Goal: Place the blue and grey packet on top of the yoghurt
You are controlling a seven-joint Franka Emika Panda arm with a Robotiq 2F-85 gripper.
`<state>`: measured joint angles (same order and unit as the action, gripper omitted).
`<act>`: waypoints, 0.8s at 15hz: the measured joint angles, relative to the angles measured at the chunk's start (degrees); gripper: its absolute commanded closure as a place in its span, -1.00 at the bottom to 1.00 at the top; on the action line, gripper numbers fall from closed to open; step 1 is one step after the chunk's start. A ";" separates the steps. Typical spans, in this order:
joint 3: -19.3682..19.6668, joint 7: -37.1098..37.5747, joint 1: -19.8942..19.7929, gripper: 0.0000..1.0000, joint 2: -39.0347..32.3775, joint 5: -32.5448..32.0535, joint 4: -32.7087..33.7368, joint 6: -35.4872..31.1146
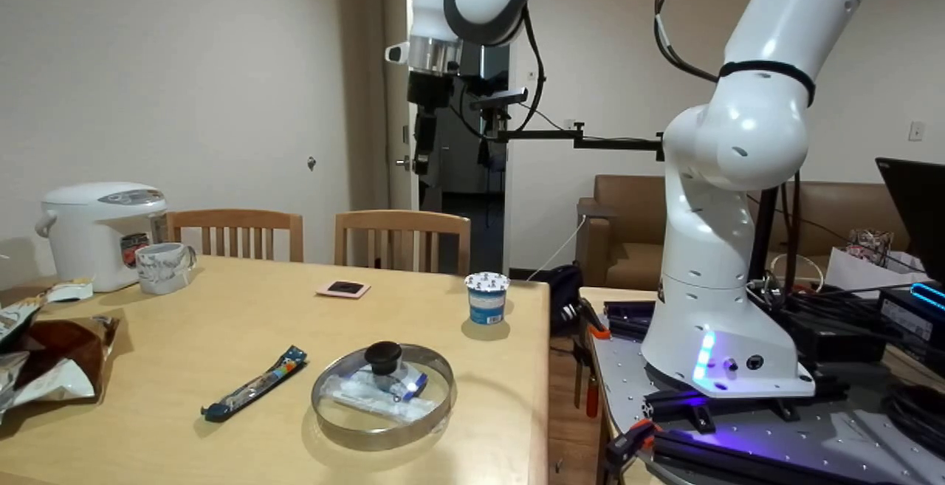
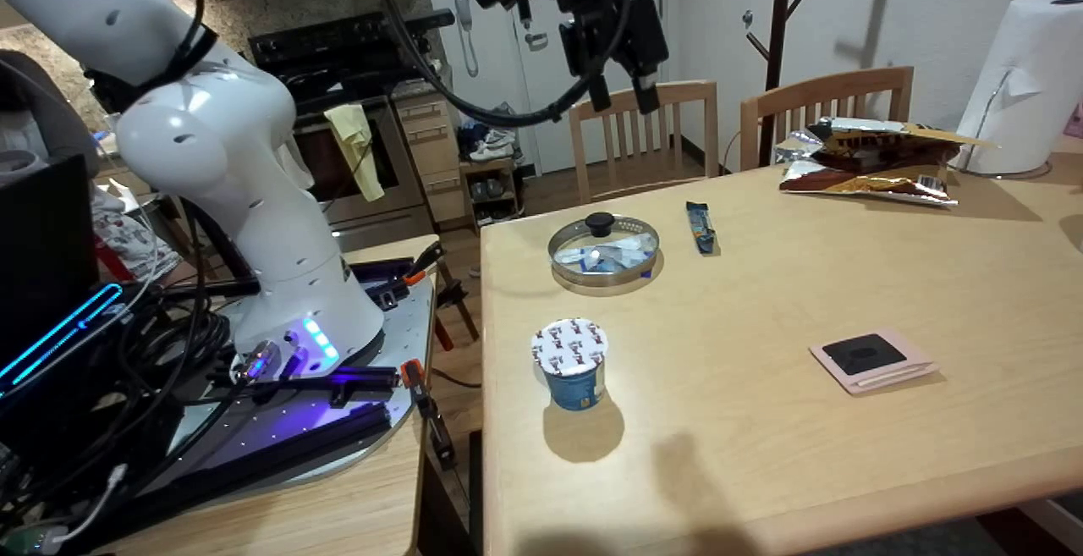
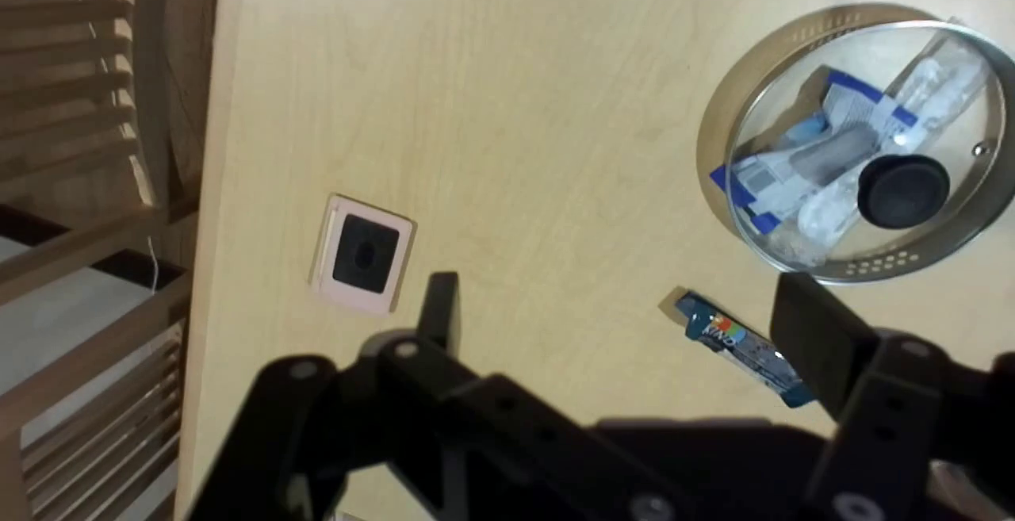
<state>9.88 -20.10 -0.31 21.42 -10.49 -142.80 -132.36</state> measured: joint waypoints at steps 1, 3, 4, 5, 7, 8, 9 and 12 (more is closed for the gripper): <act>0.02 -0.71 0.50 -1.00 -1.32 1.14 0.40 -2.13; -0.05 -2.43 1.69 -1.00 -4.28 3.12 1.70 -5.14; -0.19 -3.09 2.38 -1.00 -5.96 4.03 2.68 -5.71; -0.45 -3.49 3.01 -1.00 -7.69 4.73 3.84 -5.63; -1.62 -3.83 3.63 -1.00 -11.28 5.22 6.46 -4.03; -2.46 -3.83 3.63 -1.00 -13.08 5.22 7.89 -2.68; -3.29 -3.83 3.63 -1.00 -14.80 5.21 9.41 -1.00; -5.86 -4.97 3.66 -1.00 -19.63 5.21 14.97 4.63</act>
<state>4.02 -25.08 3.35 1.79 -5.29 -127.83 -127.73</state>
